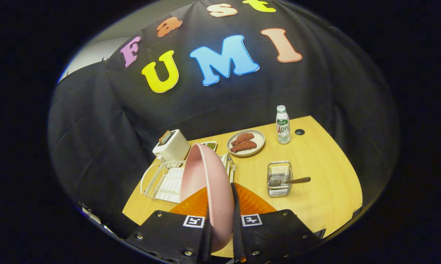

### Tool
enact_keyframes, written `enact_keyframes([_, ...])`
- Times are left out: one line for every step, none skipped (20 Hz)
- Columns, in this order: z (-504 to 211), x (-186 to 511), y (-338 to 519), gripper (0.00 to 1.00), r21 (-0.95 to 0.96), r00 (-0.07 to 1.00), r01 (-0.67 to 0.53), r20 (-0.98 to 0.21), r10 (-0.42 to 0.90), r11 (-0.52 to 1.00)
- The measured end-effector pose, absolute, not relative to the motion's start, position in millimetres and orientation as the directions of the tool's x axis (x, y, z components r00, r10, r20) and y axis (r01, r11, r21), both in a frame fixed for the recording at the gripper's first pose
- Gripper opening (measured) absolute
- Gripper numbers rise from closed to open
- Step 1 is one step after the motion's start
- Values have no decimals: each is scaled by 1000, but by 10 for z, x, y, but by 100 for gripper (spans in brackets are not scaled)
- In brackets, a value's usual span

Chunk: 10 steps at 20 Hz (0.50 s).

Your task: Take the plate from the dish rack, then take the spoon from the basket and place it into the plate.

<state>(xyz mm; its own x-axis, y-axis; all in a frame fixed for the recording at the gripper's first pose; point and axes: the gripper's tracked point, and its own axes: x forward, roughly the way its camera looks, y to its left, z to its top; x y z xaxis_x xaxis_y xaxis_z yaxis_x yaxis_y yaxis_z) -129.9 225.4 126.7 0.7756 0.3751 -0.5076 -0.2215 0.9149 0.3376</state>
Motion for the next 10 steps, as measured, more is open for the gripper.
enact_keyframes([1159, -1345, 2209, 22, 337, 760, -226, -526, 382, 914])
enact_keyframes([1077, -1372, 2172, 22, 335, 752, -228, -536, 384, 914])
enact_keyframes([984, -1429, 2142, 22, 340, 740, -231, -547, 391, 912])
enact_keyframes([905, -1463, 2134, 22, 351, 729, -230, -555, 400, 908])
enact_keyframes([814, -1503, 2124, 22, 363, 718, -234, -561, 412, 902])
enact_keyframes([738, -1527, 2118, 22, 374, 707, -235, -568, 422, 897])
enact_keyframes([641, -1574, 2135, 22, 385, 691, -242, -576, 436, 891])
enact_keyframes([530, -1612, 2157, 22, 401, 670, -247, -588, 454, 882])
enact_keyframes([426, -1663, 2199, 22, 422, 646, -253, -597, 476, 871])
enact_keyframes([325, -1704, 2242, 22, 439, 622, -254, -608, 493, 862])
